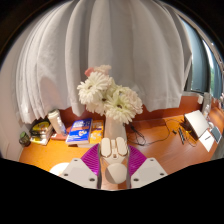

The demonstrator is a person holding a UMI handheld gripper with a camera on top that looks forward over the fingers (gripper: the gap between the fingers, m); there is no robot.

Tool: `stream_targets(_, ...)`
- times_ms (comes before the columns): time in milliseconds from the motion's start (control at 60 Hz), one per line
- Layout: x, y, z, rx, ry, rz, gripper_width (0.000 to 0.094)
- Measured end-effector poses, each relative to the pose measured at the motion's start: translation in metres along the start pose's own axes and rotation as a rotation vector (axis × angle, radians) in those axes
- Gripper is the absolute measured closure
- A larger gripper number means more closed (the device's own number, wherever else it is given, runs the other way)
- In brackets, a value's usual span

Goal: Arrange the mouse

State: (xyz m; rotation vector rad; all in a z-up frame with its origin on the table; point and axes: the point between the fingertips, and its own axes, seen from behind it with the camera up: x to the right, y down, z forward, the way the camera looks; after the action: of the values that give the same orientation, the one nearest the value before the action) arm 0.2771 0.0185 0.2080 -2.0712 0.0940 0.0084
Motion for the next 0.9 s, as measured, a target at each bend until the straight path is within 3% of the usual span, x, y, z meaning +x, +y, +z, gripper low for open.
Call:
stream_targets(133,-0.054,-0.045,-0.032,0.079,-0.044,-0.008,0.0606)
stream_targets(233,-0.095,-0.044,-0.038,0.106,-0.052,-0.034,0.0606)
stream_targets(550,-0.182,0.119,0.034,-0.177,-0.003,-0.033,0.0605)
stream_targets(733,-0.194,0.19,0.06,-0.286,0.035,-0.046,0.0605)
stream_targets(900,-0.199,0.221,0.066,-0.316,0.057,-0.069,0.057)
